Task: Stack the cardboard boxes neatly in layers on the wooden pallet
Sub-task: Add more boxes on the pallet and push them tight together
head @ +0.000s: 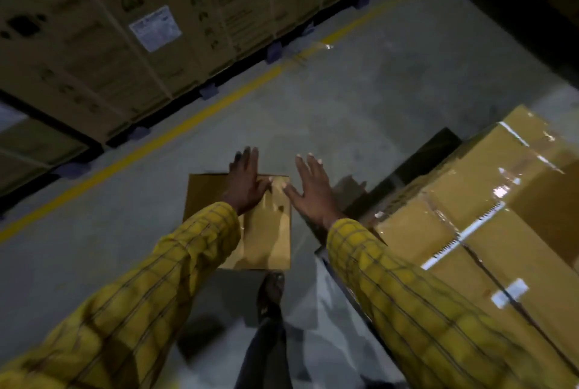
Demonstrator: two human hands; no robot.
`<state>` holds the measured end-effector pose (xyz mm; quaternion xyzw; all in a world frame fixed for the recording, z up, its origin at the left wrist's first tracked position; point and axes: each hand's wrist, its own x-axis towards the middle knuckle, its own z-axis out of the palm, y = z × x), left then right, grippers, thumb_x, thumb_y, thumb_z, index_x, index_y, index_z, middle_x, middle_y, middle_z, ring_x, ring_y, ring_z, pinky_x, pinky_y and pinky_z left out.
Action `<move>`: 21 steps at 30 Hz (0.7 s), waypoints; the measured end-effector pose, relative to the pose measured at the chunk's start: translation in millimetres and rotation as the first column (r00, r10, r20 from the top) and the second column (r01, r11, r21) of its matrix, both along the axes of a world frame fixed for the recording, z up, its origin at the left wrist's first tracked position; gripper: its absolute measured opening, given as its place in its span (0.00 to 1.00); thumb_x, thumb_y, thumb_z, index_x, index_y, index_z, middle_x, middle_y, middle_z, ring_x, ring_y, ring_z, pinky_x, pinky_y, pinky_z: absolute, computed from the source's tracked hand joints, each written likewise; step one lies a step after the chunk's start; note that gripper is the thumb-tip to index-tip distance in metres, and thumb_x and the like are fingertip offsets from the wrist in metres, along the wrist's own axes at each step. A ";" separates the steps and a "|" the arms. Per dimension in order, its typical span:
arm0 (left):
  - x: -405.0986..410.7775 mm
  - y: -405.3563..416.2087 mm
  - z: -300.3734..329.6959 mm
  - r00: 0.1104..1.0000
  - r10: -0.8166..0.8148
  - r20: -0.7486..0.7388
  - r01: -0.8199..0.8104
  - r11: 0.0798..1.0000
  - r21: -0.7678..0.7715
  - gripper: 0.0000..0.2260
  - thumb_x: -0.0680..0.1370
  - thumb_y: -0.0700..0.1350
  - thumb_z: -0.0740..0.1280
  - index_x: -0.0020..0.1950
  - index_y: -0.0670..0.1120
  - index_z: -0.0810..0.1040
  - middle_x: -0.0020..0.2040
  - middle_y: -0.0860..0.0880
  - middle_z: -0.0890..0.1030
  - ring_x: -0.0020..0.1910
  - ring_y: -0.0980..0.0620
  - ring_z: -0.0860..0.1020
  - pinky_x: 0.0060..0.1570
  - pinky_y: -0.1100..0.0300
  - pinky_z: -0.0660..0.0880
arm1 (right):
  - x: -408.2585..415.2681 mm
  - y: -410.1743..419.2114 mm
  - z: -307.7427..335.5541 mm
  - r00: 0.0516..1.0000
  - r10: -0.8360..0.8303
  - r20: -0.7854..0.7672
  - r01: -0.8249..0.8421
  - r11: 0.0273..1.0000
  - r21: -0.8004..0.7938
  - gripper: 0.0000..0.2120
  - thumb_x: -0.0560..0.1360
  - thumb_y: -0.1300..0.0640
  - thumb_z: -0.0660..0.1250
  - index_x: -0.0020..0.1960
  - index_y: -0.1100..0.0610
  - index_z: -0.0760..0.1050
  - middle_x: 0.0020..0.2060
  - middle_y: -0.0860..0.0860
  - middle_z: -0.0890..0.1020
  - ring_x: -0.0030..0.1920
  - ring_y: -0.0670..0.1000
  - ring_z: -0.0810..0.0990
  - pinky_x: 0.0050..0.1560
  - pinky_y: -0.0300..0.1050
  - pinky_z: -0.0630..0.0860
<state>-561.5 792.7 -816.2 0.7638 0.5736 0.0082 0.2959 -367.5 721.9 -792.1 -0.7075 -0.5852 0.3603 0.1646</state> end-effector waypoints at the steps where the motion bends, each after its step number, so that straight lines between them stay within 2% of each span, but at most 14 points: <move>1: -20.5 2.7 -12.4 0.999 0.040 -0.002 -0.040 0.999 -0.020 0.37 0.84 0.55 0.63 0.84 0.42 0.47 0.84 0.40 0.46 0.83 0.37 0.45 0.81 0.42 0.46 | -18.5 10.9 -12.6 0.999 0.032 -0.003 -0.032 0.999 -0.039 0.39 0.81 0.41 0.65 0.85 0.50 0.51 0.84 0.55 0.48 0.83 0.60 0.43 0.82 0.56 0.49; 4: -72.6 5.7 -41.9 0.987 0.133 -0.093 -0.138 0.989 -0.056 0.39 0.83 0.56 0.65 0.85 0.44 0.45 0.85 0.42 0.45 0.83 0.38 0.45 0.80 0.41 0.45 | -56.6 26.9 -43.3 0.998 0.055 -0.005 -0.055 0.982 -0.182 0.40 0.81 0.39 0.64 0.85 0.47 0.48 0.84 0.55 0.44 0.83 0.63 0.41 0.81 0.63 0.50; 7: -107.5 6.9 -61.1 0.948 0.218 -0.232 -0.251 0.961 -0.120 0.42 0.82 0.59 0.65 0.85 0.50 0.41 0.85 0.46 0.41 0.83 0.39 0.41 0.79 0.35 0.44 | -77.5 33.6 -68.0 0.995 0.076 0.065 -0.054 0.955 -0.291 0.40 0.81 0.36 0.63 0.84 0.44 0.45 0.83 0.53 0.38 0.81 0.68 0.36 0.78 0.70 0.53; 9: -122.4 4.8 -68.0 0.908 0.319 -0.273 -0.370 0.915 -0.159 0.43 0.80 0.64 0.64 0.84 0.56 0.37 0.84 0.50 0.36 0.82 0.41 0.37 0.77 0.31 0.42 | -83.0 37.7 -79.9 0.991 0.083 0.102 -0.046 0.946 -0.321 0.42 0.80 0.37 0.64 0.84 0.42 0.43 0.82 0.53 0.33 0.79 0.72 0.34 0.77 0.72 0.53; 11: -136.0 4.1 -77.7 0.887 0.396 -0.236 -0.446 0.868 -0.219 0.49 0.74 0.74 0.64 0.82 0.64 0.36 0.83 0.51 0.33 0.82 0.38 0.39 0.76 0.28 0.48 | -83.5 41.5 -88.5 0.990 0.081 0.118 -0.039 0.946 -0.322 0.43 0.80 0.38 0.66 0.84 0.41 0.42 0.81 0.54 0.29 0.78 0.76 0.38 0.78 0.71 0.53; 12: -140.3 4.8 -80.9 0.893 0.406 -0.196 -0.447 0.852 -0.271 0.52 0.68 0.79 0.64 0.81 0.68 0.36 0.84 0.50 0.35 0.82 0.35 0.44 0.75 0.27 0.55 | -82.4 42.3 -91.0 0.991 0.069 0.111 -0.030 0.947 -0.321 0.44 0.79 0.38 0.67 0.84 0.39 0.42 0.80 0.54 0.28 0.78 0.77 0.42 0.78 0.71 0.55; 13: -142.3 5.5 -83.5 0.894 0.426 -0.136 -0.447 0.836 -0.319 0.53 0.64 0.81 0.65 0.79 0.72 0.36 0.84 0.47 0.42 0.80 0.31 0.53 0.71 0.29 0.65 | -80.7 42.8 -92.0 0.994 0.051 0.098 -0.018 0.949 -0.315 0.44 0.78 0.38 0.68 0.83 0.38 0.43 0.80 0.55 0.29 0.78 0.78 0.46 0.77 0.69 0.58; 14: -140.5 5.9 -81.6 0.880 0.466 -0.089 -0.466 0.814 -0.347 0.53 0.66 0.79 0.68 0.77 0.73 0.34 0.82 0.43 0.51 0.75 0.30 0.64 0.64 0.32 0.73 | -78.9 43.1 -91.9 0.996 0.034 0.087 -0.006 0.952 -0.306 0.44 0.77 0.38 0.69 0.83 0.37 0.45 0.81 0.55 0.30 0.78 0.77 0.51 0.76 0.67 0.62; 15: -136.5 6.2 -77.4 0.866 0.496 -0.070 -0.487 0.802 -0.345 0.52 0.70 0.74 0.69 0.76 0.72 0.31 0.78 0.40 0.60 0.68 0.30 0.71 0.60 0.36 0.78 | -76.6 43.7 -91.3 0.996 0.020 0.083 0.005 0.955 -0.296 0.44 0.77 0.38 0.70 0.83 0.37 0.46 0.82 0.56 0.33 0.77 0.76 0.55 0.75 0.65 0.65; 17: -127.1 8.9 -67.2 0.869 0.493 -0.050 -0.483 0.820 -0.307 0.50 0.75 0.68 0.69 0.79 0.66 0.31 0.72 0.38 0.66 0.62 0.31 0.75 0.57 0.41 0.78 | -71.8 46.8 -88.0 0.997 0.003 0.079 0.020 0.958 -0.287 0.45 0.76 0.39 0.72 0.83 0.38 0.49 0.83 0.58 0.39 0.76 0.73 0.59 0.73 0.62 0.69; 21: -114.8 23.3 -40.5 0.891 0.453 -0.016 -0.441 0.858 -0.264 0.50 0.76 0.65 0.70 0.82 0.62 0.34 0.72 0.39 0.68 0.65 0.32 0.75 0.61 0.42 0.76 | -58.5 54.5 -66.0 0.995 -0.054 0.080 0.073 0.963 -0.258 0.44 0.74 0.40 0.74 0.83 0.38 0.54 0.81 0.55 0.48 0.74 0.69 0.64 0.72 0.59 0.71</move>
